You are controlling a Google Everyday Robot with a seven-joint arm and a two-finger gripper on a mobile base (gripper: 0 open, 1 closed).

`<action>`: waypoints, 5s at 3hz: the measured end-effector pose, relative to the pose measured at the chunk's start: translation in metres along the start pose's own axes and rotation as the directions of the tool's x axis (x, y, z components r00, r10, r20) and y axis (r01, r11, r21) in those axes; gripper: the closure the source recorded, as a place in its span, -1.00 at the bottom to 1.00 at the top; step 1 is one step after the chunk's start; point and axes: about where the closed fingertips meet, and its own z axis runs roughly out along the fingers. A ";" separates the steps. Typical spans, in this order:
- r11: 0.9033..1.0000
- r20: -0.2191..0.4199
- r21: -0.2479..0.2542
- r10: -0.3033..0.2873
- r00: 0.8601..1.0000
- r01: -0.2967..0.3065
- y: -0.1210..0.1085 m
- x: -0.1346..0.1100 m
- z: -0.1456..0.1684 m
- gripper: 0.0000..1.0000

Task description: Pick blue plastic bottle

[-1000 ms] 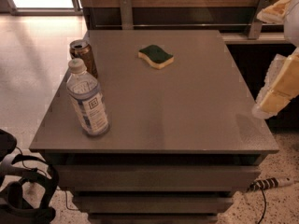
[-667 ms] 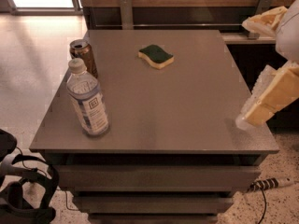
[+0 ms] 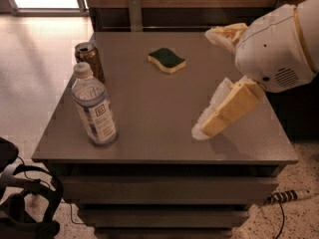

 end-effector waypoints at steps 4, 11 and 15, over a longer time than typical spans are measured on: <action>0.978 0.403 -0.204 0.053 0.913 0.033 0.022 -0.084 0.117 -1.00; 0.967 0.588 -0.243 0.210 0.781 -0.077 0.015 -0.067 0.198 -0.88; 0.967 0.590 -0.246 0.198 0.783 -0.059 0.019 -0.076 0.198 1.00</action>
Offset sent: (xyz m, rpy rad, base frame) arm 0.0521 0.1205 -0.0453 0.3680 0.0772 0.2127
